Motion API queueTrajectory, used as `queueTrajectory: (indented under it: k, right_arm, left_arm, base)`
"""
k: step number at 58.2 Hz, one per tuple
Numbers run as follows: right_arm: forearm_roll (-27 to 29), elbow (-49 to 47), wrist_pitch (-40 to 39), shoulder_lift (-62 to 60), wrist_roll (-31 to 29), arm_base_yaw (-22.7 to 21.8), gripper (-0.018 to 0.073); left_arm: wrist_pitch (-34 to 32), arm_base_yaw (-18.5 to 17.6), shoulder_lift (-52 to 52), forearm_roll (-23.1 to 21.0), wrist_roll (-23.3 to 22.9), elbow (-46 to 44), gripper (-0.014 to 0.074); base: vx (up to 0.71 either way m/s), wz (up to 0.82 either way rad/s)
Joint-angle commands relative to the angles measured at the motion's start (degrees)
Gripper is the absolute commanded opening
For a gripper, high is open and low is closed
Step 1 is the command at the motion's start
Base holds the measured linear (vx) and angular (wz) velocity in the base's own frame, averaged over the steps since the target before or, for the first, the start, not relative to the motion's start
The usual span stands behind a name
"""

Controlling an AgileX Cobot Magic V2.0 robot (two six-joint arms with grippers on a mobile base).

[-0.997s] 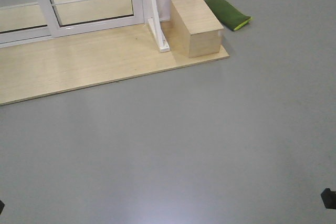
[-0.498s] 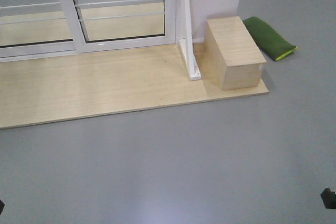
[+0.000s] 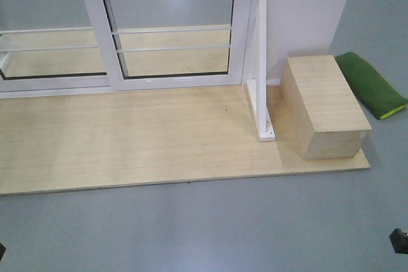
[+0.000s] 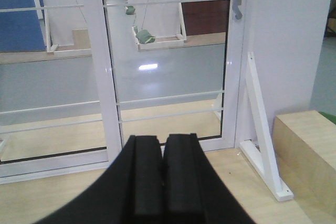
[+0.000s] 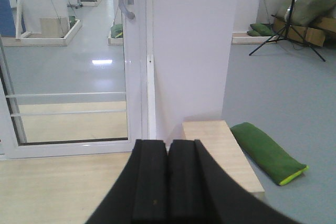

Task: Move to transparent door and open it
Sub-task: 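Drive up to the white-framed glass sliding door and stop facing it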

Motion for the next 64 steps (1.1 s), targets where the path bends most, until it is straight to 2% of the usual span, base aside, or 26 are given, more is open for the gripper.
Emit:
queueTrajectory:
  k: [1, 64]
  right_arm:
    - [-0.14, 0.24, -4.82, -0.91, 0.00, -0.23, -0.0009]
    - [-0.14, 0.24, -4.82, -0.91, 0.00, -0.23, -0.0009]
  left_arm:
    - [-4.84, -0.08, -0.78, -0.21, -0.41, 0.87, -0.0006]
    - [-4.84, -0.08, -0.78, -0.21, -0.41, 0.87, -0.0006]
  base:
    - [0.53, 0.13]
    - [0.42, 0.04]
